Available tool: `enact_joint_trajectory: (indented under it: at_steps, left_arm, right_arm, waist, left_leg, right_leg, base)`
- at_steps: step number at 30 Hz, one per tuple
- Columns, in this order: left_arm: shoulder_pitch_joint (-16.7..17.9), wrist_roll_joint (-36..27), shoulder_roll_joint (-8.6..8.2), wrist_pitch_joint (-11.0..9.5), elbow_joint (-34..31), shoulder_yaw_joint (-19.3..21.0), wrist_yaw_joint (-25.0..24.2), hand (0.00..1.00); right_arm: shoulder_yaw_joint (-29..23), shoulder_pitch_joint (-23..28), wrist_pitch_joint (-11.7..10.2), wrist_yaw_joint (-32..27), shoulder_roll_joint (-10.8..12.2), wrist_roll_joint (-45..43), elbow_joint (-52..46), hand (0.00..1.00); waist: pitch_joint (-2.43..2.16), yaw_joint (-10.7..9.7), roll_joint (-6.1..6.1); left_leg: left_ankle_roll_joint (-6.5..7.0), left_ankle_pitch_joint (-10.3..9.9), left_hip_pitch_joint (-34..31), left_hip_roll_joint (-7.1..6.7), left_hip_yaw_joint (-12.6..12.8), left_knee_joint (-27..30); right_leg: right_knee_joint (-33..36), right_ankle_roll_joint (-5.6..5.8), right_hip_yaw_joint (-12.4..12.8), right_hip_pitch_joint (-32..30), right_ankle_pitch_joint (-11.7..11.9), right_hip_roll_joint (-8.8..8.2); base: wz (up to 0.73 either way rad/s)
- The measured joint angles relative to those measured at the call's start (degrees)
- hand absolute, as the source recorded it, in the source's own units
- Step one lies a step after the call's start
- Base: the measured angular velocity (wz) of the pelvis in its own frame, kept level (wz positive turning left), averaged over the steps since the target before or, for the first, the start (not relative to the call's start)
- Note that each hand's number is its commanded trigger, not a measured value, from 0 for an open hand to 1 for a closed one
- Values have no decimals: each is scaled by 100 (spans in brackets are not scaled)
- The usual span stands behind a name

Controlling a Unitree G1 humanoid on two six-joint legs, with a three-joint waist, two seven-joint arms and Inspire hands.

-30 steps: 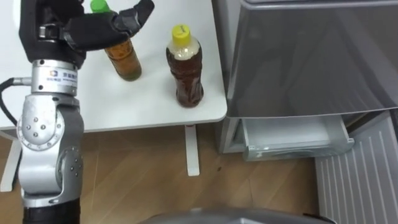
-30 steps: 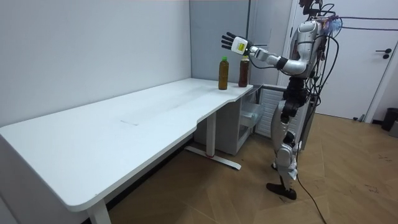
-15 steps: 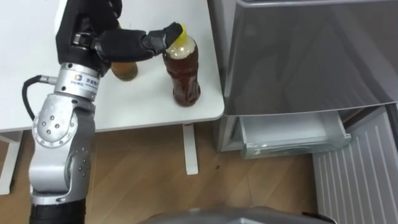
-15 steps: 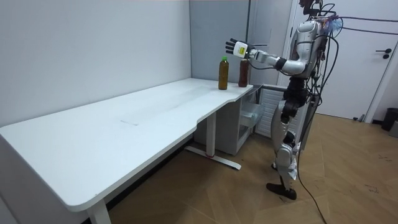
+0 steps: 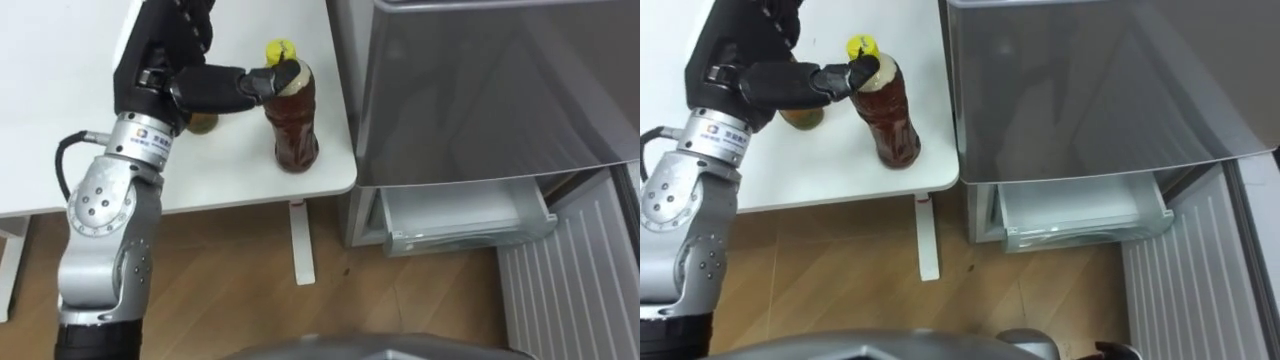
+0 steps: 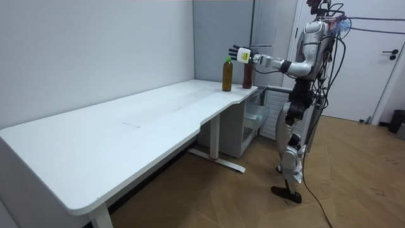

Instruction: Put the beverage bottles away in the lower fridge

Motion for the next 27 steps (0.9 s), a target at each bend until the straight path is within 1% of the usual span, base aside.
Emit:
enact_joint_trajectory:
  at_steps: [1, 3, 5, 8, 12, 15, 16, 18, 19, 23, 27]
  left_arm:
    - [0, 2, 0, 0, 62, -23, -10, 0]
    - [0, 3, -1, 25, 252, -31, -88, 0]
    - [2, 5, -1, 140, 445, -51, -101, 0]
    - [1, 1, -1, 222, 512, -52, -103, 0]
    - [1, 1, -1, 242, 513, -66, -102, 0]
    - [2, 0, -1, 277, 551, -80, -128, 0]
    - [3, -7, -1, 283, 560, -89, -149, 0]
    - [18, -61, 0, 283, 580, -112, -170, 0]
    - [32, -108, 1, 282, 618, -149, -173, 0]
    - [95, -103, 2, 283, 848, -242, -195, 0]
    - [106, -105, 7, 283, 916, -305, -203, 0]
  right_arm:
    - [-3, 9, 8, 3, 0, -20, 14, 0]
    - [-4, 6, 91, 3, 0, -69, 16, 0]
    - [-4, 10, 154, 3, 3, -162, 16, 0]
    - [-3, 4, 268, 0, 3, -238, 16, 0]
    - [0, -12, 357, 5, 3, -256, 7, 0]
    - [10, -10, 374, 14, 3, -272, -7, 0]
    - [12, -10, 375, 20, 4, -287, -8, 0]
    - [76, -13, 374, 25, 4, -286, -30, 0]
    - [112, -15, 374, 46, 3, -286, -35, 0]
    - [198, -19, 374, 141, 3, -287, -40, 0]
    - [227, -17, 376, 175, 2, -289, -41, 0]
  waist:
    - [-1, -3, 0]
    - [-5, -4, 7]
    - [-10, -4, 16]
    - [-27, -1, 41]
    - [-47, 1, 85]
    - [-42, 4, 80]
    - [-21, -1, 49]
    - [-15, -2, 41]
    - [-4, 0, 22]
    - [0, -2, 17]
    - [4, 0, 10]
  left_leg:
    - [0, 0, -4, 0, 3, 0]
    - [0, 0, -9, 0, 6, -1]
    - [0, 0, -23, 5, 7, -9]
    - [0, 0, -17, 17, 26, -49]
    - [0, 0, -12, 25, 77, -59]
    - [-1, 0, 0, 26, 111, -57]
    - [-1, 0, -1, 26, 119, -57]
    - [-1, 0, -5, 27, 119, -58]
    - [0, 0, -9, 27, 120, -58]
    - [0, 0, -16, 33, 139, -62]
    - [0, 0, -23, 33, 139, -86]
  right_leg:
    - [-3, 0, 5, -2, 0, 2]
    - [-11, 0, 18, -2, 0, 6]
    - [-31, 0, 43, -10, 0, 19]
    - [-33, -1, 75, -30, 1, 35]
    - [-32, -2, 117, -50, 1, 41]
    - [-27, -3, 163, -53, 2, 44]
    - [-23, -3, 174, -59, 2, 43]
    - [-11, -4, 178, -66, 2, 43]
    - [2, -4, 183, -78, 2, 43]
    - [53, -5, 212, -114, 1, 44]
    - [54, -7, 217, -118, 0, 45]
  base:
    - [0]
    - [0]
    - [0]
    - [-2]
    - [-6]
    - [-6]
    - [0]
    - [0]
    - [0]
    - [-1]
    - [0]
